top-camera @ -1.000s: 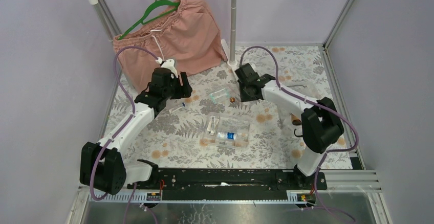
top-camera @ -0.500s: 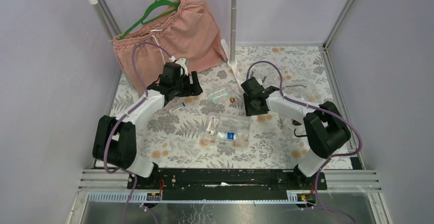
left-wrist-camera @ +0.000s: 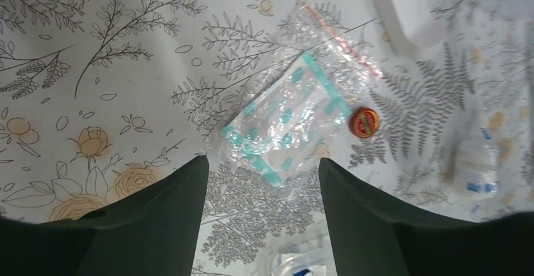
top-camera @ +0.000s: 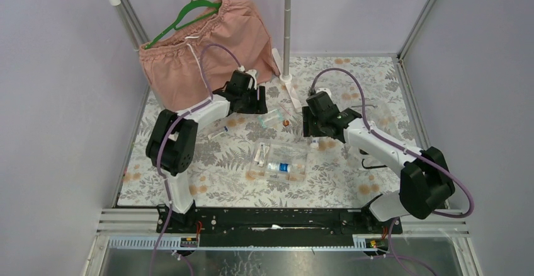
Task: Organize the medicine kit
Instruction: Pick up the medical item at the center of the board.
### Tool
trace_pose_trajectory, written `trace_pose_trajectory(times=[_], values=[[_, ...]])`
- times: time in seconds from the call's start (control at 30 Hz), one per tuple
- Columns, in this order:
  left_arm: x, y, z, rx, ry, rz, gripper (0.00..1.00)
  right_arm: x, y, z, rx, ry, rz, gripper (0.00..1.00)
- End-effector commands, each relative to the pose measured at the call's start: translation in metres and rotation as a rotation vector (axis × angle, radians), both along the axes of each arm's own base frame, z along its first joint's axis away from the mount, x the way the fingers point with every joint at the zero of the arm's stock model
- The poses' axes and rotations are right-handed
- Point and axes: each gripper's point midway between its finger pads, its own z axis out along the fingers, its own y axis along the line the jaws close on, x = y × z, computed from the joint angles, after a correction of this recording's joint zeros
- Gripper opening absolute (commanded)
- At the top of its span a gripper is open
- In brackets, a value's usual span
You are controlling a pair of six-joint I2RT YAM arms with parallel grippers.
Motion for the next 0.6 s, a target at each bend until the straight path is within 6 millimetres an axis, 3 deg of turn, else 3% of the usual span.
trace_pose_trajectory(times=[0.0,0.27,0.57], values=[[0.007,0.002,-0.013,0.078,0.005,-0.016,0.72,-0.005,0.010,0.007,0.081,-0.013,0.005,0.60],[0.004,0.001,-0.044,0.178,0.048,-0.047,0.70,-0.009,0.015,0.003,0.116,-0.004,0.017,0.59],[-0.002,-0.001,-0.062,0.298,0.055,-0.070,0.66,-0.009,0.012,0.002,0.111,-0.011,0.004,0.59]])
